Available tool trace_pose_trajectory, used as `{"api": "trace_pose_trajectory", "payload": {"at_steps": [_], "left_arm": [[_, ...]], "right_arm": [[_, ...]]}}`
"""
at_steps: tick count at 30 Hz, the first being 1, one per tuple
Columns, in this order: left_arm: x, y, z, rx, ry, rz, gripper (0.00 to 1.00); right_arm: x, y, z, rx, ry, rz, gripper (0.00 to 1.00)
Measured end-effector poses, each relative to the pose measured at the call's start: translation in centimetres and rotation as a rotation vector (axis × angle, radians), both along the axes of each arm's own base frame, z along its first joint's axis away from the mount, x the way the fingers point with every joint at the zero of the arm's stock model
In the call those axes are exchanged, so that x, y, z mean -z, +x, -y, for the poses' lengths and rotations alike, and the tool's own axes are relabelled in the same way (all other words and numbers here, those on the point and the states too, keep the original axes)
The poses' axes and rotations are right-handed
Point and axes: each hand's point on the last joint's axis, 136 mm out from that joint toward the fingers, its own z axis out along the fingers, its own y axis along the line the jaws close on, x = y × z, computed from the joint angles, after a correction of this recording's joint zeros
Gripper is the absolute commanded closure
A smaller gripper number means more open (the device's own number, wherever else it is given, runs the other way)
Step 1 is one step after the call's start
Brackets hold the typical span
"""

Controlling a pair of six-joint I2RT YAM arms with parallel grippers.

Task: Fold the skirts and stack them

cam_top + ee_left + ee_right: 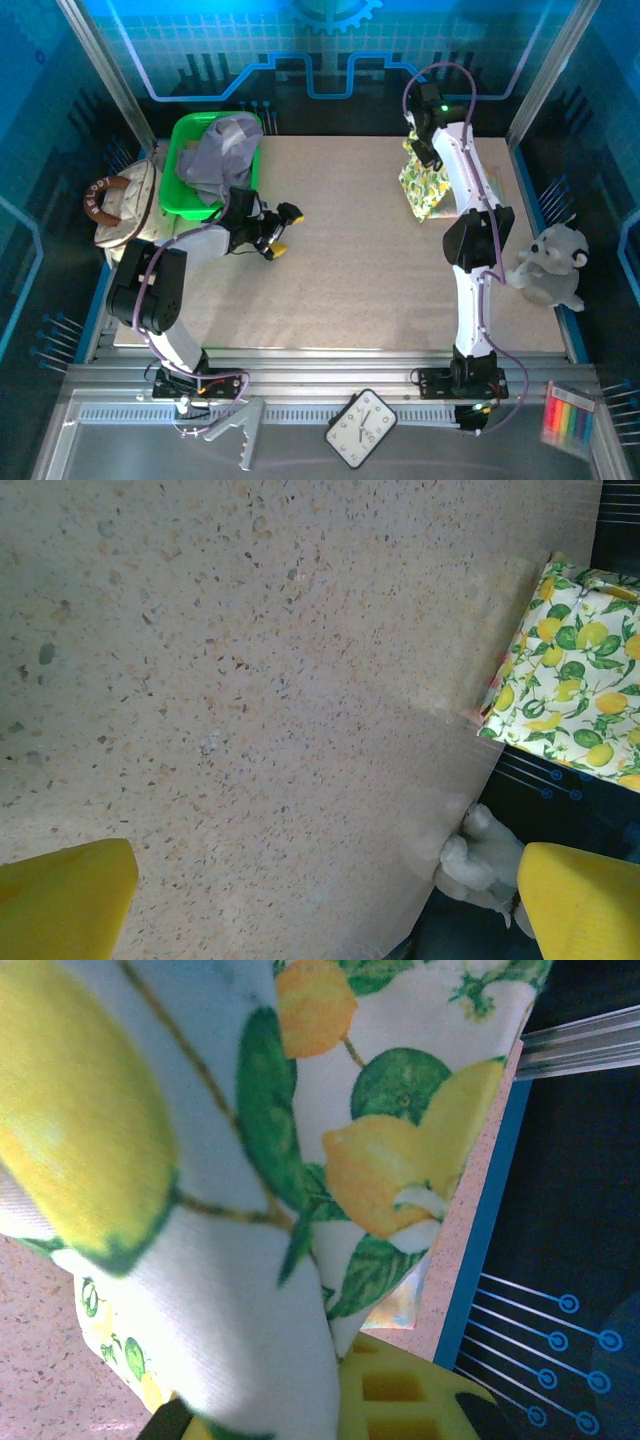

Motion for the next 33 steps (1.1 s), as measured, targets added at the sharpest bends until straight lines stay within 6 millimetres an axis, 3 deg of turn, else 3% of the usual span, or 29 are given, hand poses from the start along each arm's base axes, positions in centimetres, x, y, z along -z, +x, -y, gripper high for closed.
{"api": "trace_pose_trajectory", "payload": {"at_steps": [7, 14, 18, 29, 33], "left_arm": [[0.0, 0.0, 0.0, 0.0, 0.0, 0.0, 0.01], [0.0, 0.0, 0.0, 0.0, 0.001, -0.001, 0.01], [0.1, 0.0, 0.0, 0.0, 0.001, -0.002, 0.01], [0.5, -0.3, -0.2, -0.005, 0.013, -0.023, 0.01], [0.8, -0.6, -0.4, -0.01, 0.022, -0.038, 0.01]], "right_arm": [[0.3, -0.3, 0.4, 0.012, 0.018, -0.016, 1.0], [1.4, -0.1, 4.7, 0.084, 0.043, -0.025, 1.0], [4.2, 0.1, 7.8, 0.111, 0.053, -0.068, 1.0], [12.6, 2.1, 13.6, 0.169, 0.107, -0.122, 0.99], [13.6, 2.5, 14.6, 0.189, 0.138, -0.11, 0.87]]}}
